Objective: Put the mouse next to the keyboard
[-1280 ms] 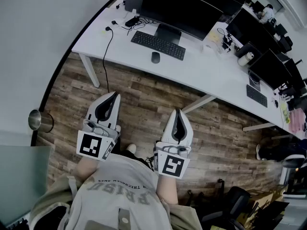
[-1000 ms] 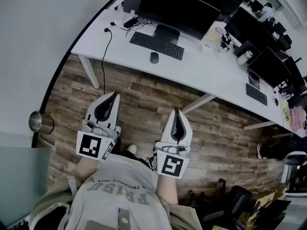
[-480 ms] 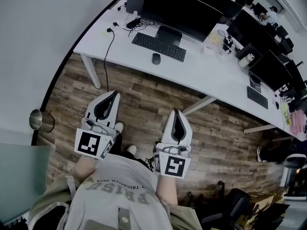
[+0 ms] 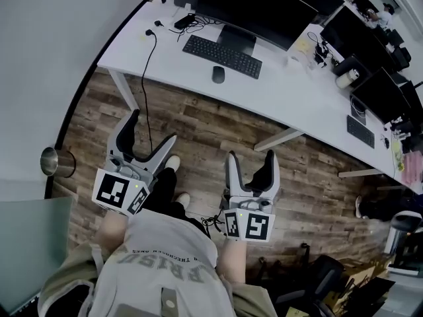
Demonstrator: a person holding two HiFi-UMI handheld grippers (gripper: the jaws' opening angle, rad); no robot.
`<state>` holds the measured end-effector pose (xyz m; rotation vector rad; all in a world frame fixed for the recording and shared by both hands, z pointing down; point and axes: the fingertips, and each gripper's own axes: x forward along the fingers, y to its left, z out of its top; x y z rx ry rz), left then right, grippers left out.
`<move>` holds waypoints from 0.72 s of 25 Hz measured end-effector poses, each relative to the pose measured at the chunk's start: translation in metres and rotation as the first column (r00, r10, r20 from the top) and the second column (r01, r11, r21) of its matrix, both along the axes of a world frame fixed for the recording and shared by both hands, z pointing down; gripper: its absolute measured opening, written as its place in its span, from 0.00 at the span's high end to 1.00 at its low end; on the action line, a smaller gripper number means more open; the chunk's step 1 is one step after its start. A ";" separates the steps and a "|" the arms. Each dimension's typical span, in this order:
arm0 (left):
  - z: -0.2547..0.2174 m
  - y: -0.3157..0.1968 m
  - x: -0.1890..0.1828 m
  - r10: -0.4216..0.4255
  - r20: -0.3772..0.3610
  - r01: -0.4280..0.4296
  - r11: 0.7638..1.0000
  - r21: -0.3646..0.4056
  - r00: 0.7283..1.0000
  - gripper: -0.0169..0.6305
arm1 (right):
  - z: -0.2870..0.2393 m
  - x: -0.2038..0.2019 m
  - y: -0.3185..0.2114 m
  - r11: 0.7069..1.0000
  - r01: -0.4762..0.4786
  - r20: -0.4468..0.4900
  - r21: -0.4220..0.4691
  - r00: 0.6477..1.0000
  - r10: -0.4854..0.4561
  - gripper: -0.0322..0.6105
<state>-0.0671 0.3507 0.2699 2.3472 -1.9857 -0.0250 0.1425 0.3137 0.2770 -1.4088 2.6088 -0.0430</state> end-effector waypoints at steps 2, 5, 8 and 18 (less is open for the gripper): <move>0.007 -0.014 -0.004 0.012 0.000 -0.012 1.000 -0.021 1.000 0.36 | 0.006 -0.004 -0.012 1.000 -0.007 -0.007 -0.017 1.000 0.007 0.34; 0.016 -0.038 -0.010 0.029 -0.009 -0.029 0.999 -0.045 1.000 0.35 | 0.013 -0.014 -0.032 0.999 -0.013 -0.030 -0.036 0.999 0.012 0.34; 0.021 -0.069 -0.022 0.047 -0.023 -0.049 0.997 -0.055 0.999 0.34 | 0.019 -0.029 -0.057 0.999 -0.020 -0.053 -0.050 0.998 0.017 0.34; 0.026 -0.186 -0.079 0.113 -0.054 -0.117 0.991 -0.071 0.992 0.31 | 0.025 -0.087 -0.162 0.995 -0.069 -0.124 -0.076 0.990 0.060 0.34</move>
